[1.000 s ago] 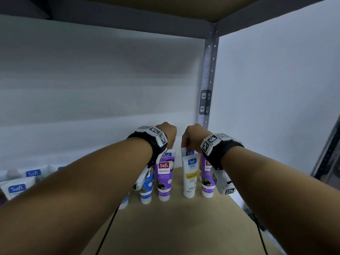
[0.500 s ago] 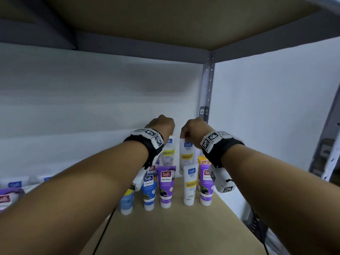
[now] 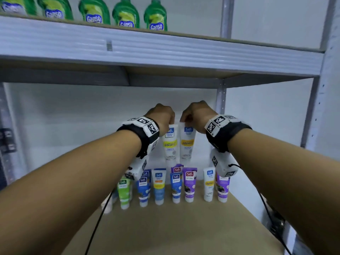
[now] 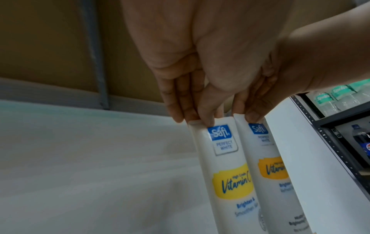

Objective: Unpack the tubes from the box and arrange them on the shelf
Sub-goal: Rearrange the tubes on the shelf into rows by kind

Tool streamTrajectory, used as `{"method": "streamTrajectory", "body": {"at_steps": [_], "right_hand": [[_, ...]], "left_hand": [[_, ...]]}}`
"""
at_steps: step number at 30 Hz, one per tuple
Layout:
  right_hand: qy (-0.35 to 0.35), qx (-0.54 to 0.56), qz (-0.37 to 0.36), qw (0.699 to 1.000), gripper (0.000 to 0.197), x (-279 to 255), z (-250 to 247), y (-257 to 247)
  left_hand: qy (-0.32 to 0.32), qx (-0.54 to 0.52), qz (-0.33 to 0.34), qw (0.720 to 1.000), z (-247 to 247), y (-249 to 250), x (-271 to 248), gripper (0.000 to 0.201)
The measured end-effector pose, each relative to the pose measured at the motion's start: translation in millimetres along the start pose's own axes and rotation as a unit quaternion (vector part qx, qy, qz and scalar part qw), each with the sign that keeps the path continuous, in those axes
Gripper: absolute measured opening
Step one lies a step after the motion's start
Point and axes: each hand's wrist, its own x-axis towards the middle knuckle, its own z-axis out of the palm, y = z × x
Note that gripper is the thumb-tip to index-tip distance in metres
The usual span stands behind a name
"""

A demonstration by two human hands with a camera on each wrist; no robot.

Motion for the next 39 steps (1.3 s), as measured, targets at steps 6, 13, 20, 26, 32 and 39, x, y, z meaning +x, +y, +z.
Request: {"method": "streamTrajectory", "body": {"at_steps": [6,13,20,26,32,39], "right_hand": [[-0.016,0.037,-0.049,0.998,0.022,-33.3,-10.0,-81.5],[-0.053,0.106,-0.102,0.988,0.024,-70.8,21.5,-168.9],[-0.091,0.177,-0.124,0.972,0.025,-93.3,79.7,-243.5],[-0.114,0.212,-0.131,0.962,0.024,-106.2,135.9,-289.8],[-0.143,0.213,-0.161,0.953,0.024,-106.6,167.8,-317.2],[-0.146,0.233,-0.160,0.948,0.024,-99.5,187.2,-332.8]], "left_hand": [[-0.008,0.012,-0.032,0.999,-37.5,-31.4,-82.1,0.026],[-0.034,0.012,-0.087,0.996,-49.7,-77.8,-188.3,0.029],[-0.041,0.006,-0.159,0.986,-26.0,-132.4,-279.5,0.033],[-0.043,0.003,-0.197,0.979,-2.6,-176.1,-331.5,0.033],[-0.054,0.006,-0.219,0.974,7.9,-206.0,-352.7,0.030],[-0.042,-0.001,-0.224,0.974,16.7,-216.9,-360.3,0.030]]}}
